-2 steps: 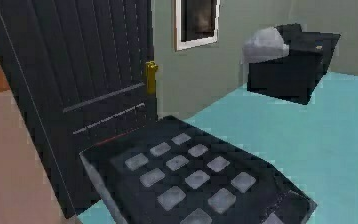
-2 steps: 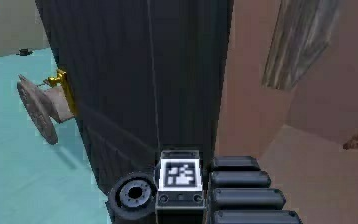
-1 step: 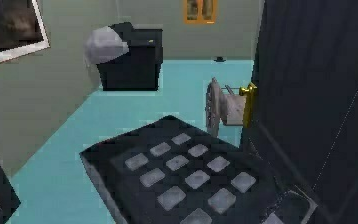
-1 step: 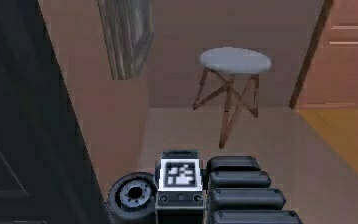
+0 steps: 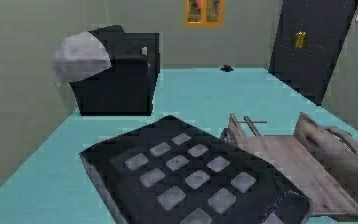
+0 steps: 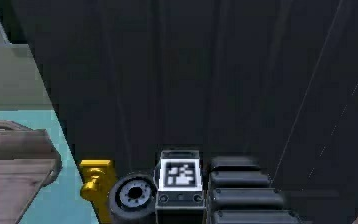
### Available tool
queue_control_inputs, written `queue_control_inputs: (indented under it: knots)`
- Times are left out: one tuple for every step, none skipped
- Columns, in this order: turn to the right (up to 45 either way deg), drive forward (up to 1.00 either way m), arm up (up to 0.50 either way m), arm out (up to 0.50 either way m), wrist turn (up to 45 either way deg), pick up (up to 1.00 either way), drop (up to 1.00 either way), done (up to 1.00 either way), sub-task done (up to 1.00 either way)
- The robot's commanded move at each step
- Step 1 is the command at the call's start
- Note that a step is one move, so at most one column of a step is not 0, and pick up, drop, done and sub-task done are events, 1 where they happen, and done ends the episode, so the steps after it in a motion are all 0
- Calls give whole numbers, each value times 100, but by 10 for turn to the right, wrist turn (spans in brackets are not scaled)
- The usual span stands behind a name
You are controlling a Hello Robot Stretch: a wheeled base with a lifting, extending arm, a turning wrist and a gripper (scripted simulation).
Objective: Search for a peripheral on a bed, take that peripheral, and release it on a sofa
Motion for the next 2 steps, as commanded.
queue_control_inputs:
  knots:
    - [0, 100, 0, 0, 0, 0, 0, 0, 0]
    - [0, 100, 0, 0, 0, 0, 0, 0, 0]
